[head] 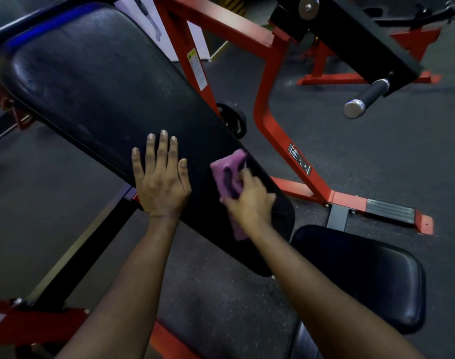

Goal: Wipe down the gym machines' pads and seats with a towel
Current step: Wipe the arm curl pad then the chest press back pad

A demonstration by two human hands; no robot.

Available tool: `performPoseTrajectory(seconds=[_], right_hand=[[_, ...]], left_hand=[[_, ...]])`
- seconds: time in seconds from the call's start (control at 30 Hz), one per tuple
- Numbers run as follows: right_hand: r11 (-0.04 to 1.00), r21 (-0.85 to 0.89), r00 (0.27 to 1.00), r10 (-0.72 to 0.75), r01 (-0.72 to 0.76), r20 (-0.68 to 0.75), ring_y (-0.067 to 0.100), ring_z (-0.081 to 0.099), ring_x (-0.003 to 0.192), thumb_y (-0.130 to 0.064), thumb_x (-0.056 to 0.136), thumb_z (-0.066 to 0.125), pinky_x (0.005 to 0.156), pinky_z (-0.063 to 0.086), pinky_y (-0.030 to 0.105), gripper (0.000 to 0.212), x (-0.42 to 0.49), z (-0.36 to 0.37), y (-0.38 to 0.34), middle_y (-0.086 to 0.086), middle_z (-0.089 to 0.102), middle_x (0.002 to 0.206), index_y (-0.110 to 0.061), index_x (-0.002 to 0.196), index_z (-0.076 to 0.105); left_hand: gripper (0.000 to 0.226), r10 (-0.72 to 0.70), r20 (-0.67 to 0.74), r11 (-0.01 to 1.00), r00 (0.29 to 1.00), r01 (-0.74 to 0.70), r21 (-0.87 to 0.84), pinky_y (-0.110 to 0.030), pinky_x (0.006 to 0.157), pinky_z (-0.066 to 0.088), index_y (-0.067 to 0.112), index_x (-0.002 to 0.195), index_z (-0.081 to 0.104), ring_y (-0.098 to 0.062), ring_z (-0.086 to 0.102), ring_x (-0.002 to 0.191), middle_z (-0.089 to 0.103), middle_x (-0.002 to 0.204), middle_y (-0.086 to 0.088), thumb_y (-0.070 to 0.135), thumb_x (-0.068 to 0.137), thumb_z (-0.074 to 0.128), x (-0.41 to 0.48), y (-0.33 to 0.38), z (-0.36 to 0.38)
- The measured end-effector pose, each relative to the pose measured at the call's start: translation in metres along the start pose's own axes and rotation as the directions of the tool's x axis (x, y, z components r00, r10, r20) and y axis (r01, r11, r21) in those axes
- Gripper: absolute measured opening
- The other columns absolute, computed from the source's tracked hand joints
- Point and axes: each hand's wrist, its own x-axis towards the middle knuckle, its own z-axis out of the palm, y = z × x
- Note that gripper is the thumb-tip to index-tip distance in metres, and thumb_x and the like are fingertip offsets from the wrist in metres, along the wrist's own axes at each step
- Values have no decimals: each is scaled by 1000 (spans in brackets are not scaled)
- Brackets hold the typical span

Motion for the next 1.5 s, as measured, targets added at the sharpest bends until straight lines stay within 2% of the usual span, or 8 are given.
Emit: performPoseTrajectory(seconds=[0.2,0.4,0.73,0.97,1.1,1.23,1.37,1.5], right_hand=[[987,157,987,-9,35,-159,25,41,129,-51,74,83,98,37,49,111,-26,41,5,3,47,139,-32,158,14],[986,109,977,-108,129,-183,26,-2,158,-51,106,41,118,22,60,61,-34,76,4,-7,-15,170,-47,160,12],[993,48,967,-94,109,-237,23,22,155,-9,100,59,115,39,53,85,-65,102,79,-13,14,170,-52,157,12],[932,294,914,295,-211,-279,26,57,131,-5,95,59,99,53,50,97,-62,84,63,-4,48,155,-62,153,6],[985,142,955,-52,97,-291,27,45,143,-10,96,62,109,46,49,97,-53,78,-7,-1,32,164,-45,159,-2],[951,-56,927,-307,302,-216,30,18,155,-2,96,50,115,39,55,87,-60,95,22,-10,10,171,-34,162,4],[947,-139,924,-314,289,-218,28,18,155,4,87,36,105,49,54,85,-84,108,96,-9,16,170,-32,162,16],[983,-92,968,-172,157,-183,20,15,156,17,75,53,95,56,51,108,-105,114,160,-19,8,169,-37,162,17]], left_hand=[[50,4,-26,1000,1000,-4,-1,-49,126,9,13,151,44,-23,24,153,38,160,-4,35,110,25,1,-1,1],[49,2,-54,1000,999,-2,-8,-48,126,10,13,150,46,-22,26,152,39,159,-4,34,110,28,0,-1,3],[52,-15,-2,1000,1000,15,21,-47,126,6,15,152,43,-21,21,153,36,161,-1,37,110,20,1,1,2],[52,-15,15,1000,1000,15,21,-47,126,5,14,152,42,-21,19,154,34,162,-1,37,110,20,0,1,1],[50,0,-7,1000,1000,0,7,-49,126,9,14,151,44,-22,21,153,35,162,-2,36,111,24,-1,1,2],[50,4,-14,1000,1000,-4,11,-48,126,7,14,151,44,-21,21,154,35,161,-1,35,111,23,0,1,2],[51,2,8,1000,1000,-2,20,-48,126,4,15,151,43,-21,18,154,34,162,1,36,111,20,0,3,-1],[49,64,57,998,996,-63,-23,-52,125,6,14,150,45,-22,18,154,35,162,-1,34,111,24,-12,16,-5]])
